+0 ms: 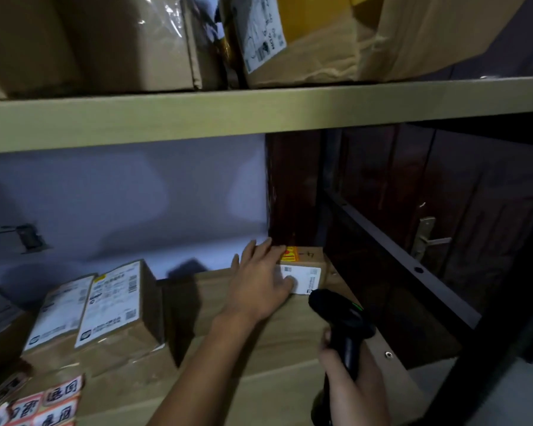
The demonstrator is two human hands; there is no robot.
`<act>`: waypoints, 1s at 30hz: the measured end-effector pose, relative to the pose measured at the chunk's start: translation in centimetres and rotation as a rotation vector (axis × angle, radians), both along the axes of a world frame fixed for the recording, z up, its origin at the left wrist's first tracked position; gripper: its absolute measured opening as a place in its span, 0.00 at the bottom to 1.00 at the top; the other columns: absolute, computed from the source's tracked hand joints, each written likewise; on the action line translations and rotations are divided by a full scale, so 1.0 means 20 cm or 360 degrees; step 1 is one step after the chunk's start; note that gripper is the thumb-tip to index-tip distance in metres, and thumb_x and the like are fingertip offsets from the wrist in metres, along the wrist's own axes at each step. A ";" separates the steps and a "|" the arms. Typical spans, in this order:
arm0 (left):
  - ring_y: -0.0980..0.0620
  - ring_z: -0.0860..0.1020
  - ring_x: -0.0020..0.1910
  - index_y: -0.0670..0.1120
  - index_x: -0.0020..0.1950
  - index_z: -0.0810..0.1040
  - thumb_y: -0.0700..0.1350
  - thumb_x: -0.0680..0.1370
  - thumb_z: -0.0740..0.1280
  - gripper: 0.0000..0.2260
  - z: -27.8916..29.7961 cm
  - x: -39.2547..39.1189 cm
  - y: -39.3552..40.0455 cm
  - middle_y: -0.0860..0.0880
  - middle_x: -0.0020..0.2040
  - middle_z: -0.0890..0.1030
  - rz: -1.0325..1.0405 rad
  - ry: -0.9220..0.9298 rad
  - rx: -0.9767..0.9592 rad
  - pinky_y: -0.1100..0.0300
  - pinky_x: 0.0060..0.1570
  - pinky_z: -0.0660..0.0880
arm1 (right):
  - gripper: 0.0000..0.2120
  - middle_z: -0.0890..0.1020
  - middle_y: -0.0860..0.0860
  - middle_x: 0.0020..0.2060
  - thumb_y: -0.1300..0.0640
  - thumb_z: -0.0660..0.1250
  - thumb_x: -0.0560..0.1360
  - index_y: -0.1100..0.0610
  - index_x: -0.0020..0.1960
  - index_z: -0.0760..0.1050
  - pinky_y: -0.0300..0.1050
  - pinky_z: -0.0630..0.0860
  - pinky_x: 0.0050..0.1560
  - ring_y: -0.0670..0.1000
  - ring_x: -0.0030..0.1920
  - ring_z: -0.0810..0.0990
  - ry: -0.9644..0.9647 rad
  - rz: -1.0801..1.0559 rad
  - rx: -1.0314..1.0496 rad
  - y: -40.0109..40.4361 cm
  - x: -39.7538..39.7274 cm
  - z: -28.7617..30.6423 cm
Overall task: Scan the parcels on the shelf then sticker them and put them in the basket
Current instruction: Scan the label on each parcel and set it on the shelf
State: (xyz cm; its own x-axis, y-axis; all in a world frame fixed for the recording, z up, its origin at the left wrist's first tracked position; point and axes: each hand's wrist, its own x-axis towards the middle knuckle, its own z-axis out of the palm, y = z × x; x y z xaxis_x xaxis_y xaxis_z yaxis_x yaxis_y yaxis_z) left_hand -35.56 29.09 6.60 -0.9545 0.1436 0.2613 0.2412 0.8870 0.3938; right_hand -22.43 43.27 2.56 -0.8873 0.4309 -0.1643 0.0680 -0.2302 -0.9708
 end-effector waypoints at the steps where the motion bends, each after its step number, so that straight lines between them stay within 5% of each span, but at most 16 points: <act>1: 0.45 0.53 0.85 0.57 0.82 0.64 0.57 0.78 0.68 0.33 -0.01 -0.01 0.00 0.52 0.84 0.63 0.0000 -0.0030 -0.0018 0.36 0.82 0.54 | 0.16 0.86 0.51 0.45 0.74 0.71 0.71 0.56 0.51 0.81 0.55 0.74 0.61 0.55 0.52 0.82 -0.0030 0.0030 -0.0062 -0.01 0.00 0.01; 6: 0.48 0.71 0.70 0.53 0.78 0.71 0.56 0.75 0.73 0.31 -0.03 -0.01 -0.03 0.51 0.68 0.73 0.0014 0.0055 0.0190 0.47 0.72 0.70 | 0.11 0.87 0.49 0.41 0.67 0.72 0.72 0.53 0.50 0.82 0.46 0.72 0.50 0.51 0.49 0.84 -0.0035 0.0106 -0.0026 0.00 0.02 0.01; 9: 0.56 0.79 0.56 0.49 0.73 0.76 0.49 0.75 0.78 0.27 0.01 0.05 -0.05 0.50 0.62 0.74 0.0069 -0.0091 0.0792 0.60 0.63 0.75 | 0.09 0.86 0.50 0.42 0.62 0.72 0.74 0.52 0.51 0.82 0.44 0.72 0.41 0.49 0.43 0.82 -0.0013 0.0124 0.0047 -0.02 0.07 0.05; 11: 0.58 0.82 0.48 0.52 0.65 0.79 0.45 0.76 0.78 0.19 0.06 0.15 -0.05 0.48 0.58 0.80 0.0144 -0.0329 0.1405 0.59 0.54 0.77 | 0.08 0.85 0.53 0.40 0.63 0.73 0.73 0.54 0.50 0.82 0.41 0.74 0.37 0.50 0.39 0.82 0.0025 0.0081 0.0101 -0.05 0.08 0.07; 13: 0.50 0.83 0.42 0.48 0.55 0.81 0.45 0.78 0.75 0.07 0.09 0.28 -0.05 0.45 0.50 0.86 0.0152 -0.0560 0.1998 0.54 0.45 0.76 | 0.09 0.87 0.53 0.42 0.65 0.74 0.71 0.54 0.49 0.83 0.36 0.76 0.43 0.50 0.43 0.84 0.0073 0.0024 0.0023 -0.09 0.09 0.08; 15: 0.46 0.83 0.45 0.42 0.55 0.82 0.46 0.80 0.72 0.08 0.11 0.40 -0.06 0.41 0.48 0.87 0.0126 -0.0598 0.2317 0.53 0.46 0.75 | 0.10 0.88 0.52 0.45 0.64 0.75 0.70 0.54 0.49 0.83 0.44 0.77 0.50 0.54 0.49 0.84 0.0084 -0.0007 -0.0065 -0.15 0.12 0.11; 17: 0.44 0.81 0.49 0.37 0.60 0.80 0.46 0.81 0.70 0.13 0.11 0.49 -0.08 0.39 0.50 0.86 0.0087 -0.0575 0.2554 0.54 0.45 0.76 | 0.10 0.87 0.53 0.46 0.63 0.75 0.72 0.53 0.51 0.82 0.43 0.79 0.40 0.55 0.48 0.84 0.0129 0.0011 -0.0149 -0.21 0.16 0.13; 19: 0.44 0.81 0.52 0.39 0.64 0.80 0.49 0.80 0.71 0.17 0.09 0.55 -0.11 0.38 0.53 0.86 0.0038 -0.0547 0.2607 0.52 0.48 0.75 | 0.12 0.87 0.53 0.47 0.61 0.75 0.72 0.50 0.52 0.83 0.39 0.80 0.31 0.55 0.47 0.84 0.0186 -0.0029 -0.0193 -0.26 0.23 0.18; 24: 0.48 0.83 0.54 0.49 0.60 0.84 0.51 0.71 0.71 0.18 0.00 0.66 -0.28 0.45 0.55 0.88 -0.0105 -0.0586 0.2462 0.50 0.57 0.75 | 0.14 0.87 0.48 0.44 0.53 0.75 0.72 0.42 0.57 0.82 0.51 0.78 0.37 0.54 0.40 0.81 0.0233 -0.0008 -0.0172 -0.34 0.35 0.31; 27: 0.49 0.85 0.54 0.44 0.62 0.82 0.47 0.71 0.72 0.20 -0.02 0.70 -0.36 0.43 0.57 0.88 -0.0122 -0.0617 0.2530 0.53 0.55 0.80 | 0.11 0.87 0.42 0.38 0.57 0.74 0.74 0.44 0.52 0.83 0.50 0.79 0.39 0.49 0.38 0.82 0.0205 0.0045 -0.0138 -0.35 0.41 0.36; 30: 0.44 0.85 0.59 0.39 0.68 0.79 0.43 0.72 0.73 0.24 -0.02 0.71 -0.40 0.38 0.63 0.86 -0.0158 -0.0574 0.2669 0.46 0.66 0.78 | 0.09 0.84 0.39 0.29 0.62 0.74 0.74 0.49 0.47 0.83 0.48 0.79 0.42 0.47 0.37 0.82 0.0163 0.0097 -0.0054 -0.38 0.44 0.38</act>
